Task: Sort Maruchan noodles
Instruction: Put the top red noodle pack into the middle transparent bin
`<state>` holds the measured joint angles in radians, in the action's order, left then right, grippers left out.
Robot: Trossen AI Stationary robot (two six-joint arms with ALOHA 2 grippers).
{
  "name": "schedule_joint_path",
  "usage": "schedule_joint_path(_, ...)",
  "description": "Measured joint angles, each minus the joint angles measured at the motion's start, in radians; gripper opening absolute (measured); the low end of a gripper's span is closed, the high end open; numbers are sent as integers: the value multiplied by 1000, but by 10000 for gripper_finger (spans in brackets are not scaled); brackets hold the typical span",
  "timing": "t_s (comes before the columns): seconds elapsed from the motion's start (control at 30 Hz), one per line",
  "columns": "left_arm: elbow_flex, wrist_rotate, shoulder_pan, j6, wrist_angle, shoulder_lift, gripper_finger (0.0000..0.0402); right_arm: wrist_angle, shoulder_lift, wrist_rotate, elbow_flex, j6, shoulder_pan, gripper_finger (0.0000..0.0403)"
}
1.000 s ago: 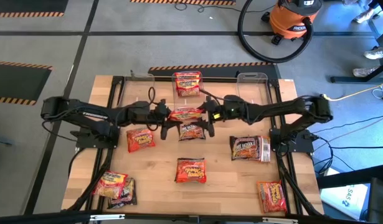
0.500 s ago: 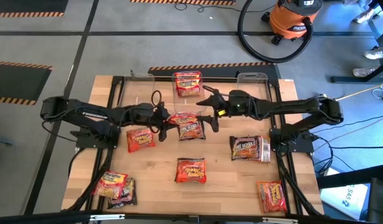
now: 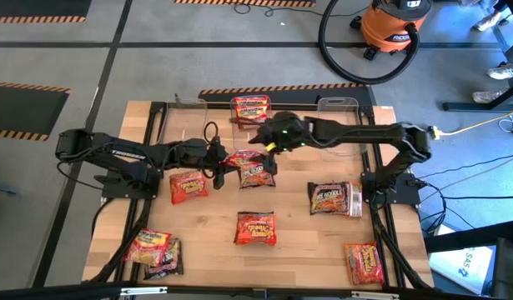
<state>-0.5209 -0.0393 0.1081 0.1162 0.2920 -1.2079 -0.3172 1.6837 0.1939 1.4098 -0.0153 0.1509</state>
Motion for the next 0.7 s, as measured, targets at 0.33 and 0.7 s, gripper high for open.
schedule_joint_path(0.33,0,-1,0,-7,4,0,127,-126,154,46,135,-46,0,285)
schedule_joint_path(0.7,0,-3,0,-14,8,0,128,-98,189,72,137,-73,0,202)
